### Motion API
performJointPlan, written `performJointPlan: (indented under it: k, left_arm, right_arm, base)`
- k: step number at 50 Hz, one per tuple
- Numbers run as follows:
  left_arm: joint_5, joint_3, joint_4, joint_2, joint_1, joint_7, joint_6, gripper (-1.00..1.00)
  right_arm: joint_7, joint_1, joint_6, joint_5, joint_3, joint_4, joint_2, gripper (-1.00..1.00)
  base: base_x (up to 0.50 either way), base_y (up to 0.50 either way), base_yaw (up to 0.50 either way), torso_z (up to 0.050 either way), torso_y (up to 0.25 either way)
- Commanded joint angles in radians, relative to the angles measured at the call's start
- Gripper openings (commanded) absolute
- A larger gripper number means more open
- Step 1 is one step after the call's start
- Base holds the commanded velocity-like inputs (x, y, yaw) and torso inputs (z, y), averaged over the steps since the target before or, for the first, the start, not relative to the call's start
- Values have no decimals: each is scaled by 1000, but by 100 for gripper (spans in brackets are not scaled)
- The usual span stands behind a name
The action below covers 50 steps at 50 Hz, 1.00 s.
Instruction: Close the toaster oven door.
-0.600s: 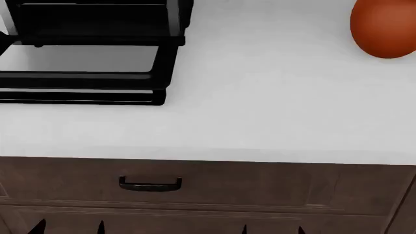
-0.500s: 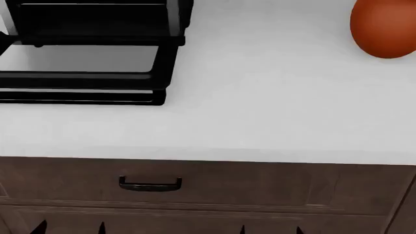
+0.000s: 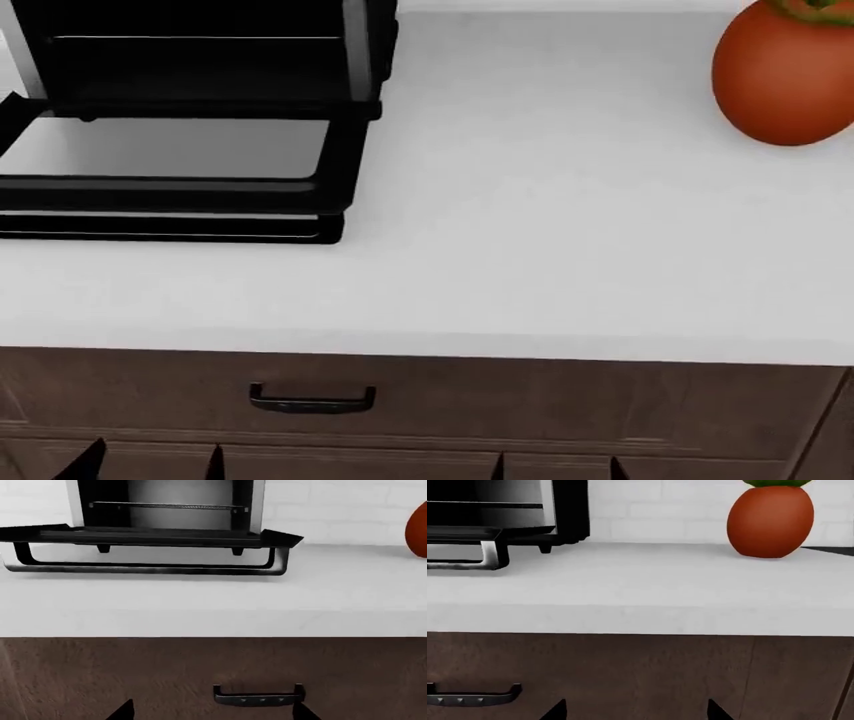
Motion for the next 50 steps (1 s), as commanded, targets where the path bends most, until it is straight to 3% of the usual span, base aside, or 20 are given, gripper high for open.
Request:
performJointPlan:
  k: [1,17,19,27,35,41,50]
  left_arm:
    - [-14,12,38,-23,-6,-22,-29,100]
    - [-32,24,53,-49,-14,-40,-41,100]
    - [-36,14,86,-43,-27,-76,-128,100]
    - [-149,-23,241,-97,-130,-51,-402,100]
    - [-229,-68,330,-156,-233,-50,-615,100]
    - [-282,-106,358,-202,-369,-45,-746,100]
    - [-305,-69,339,-266,-536,-26,-897,100]
  right_arm:
    - [20,1,-1,9,-19,-9,16,100]
    - [51,0,18,6,-30,-52,28,100]
    - [64,-1,49,-4,-31,-105,36,100]
    - [101,48,301,9,36,-454,105,100]
    - [115,170,485,19,101,-627,171,100]
    - [100,331,677,37,131,-747,234,100]
    - [59,598,1027,160,254,-969,307,100]
  base:
    - [0,0,0,50,0]
    - [0,0,0,50,0]
    - [0,0,0,37,-1]
    - [0,0,0,0,0]
    - [0,0,0,0,0]
    - [0,0,0,0,0]
    - [0,0,0,0,0]
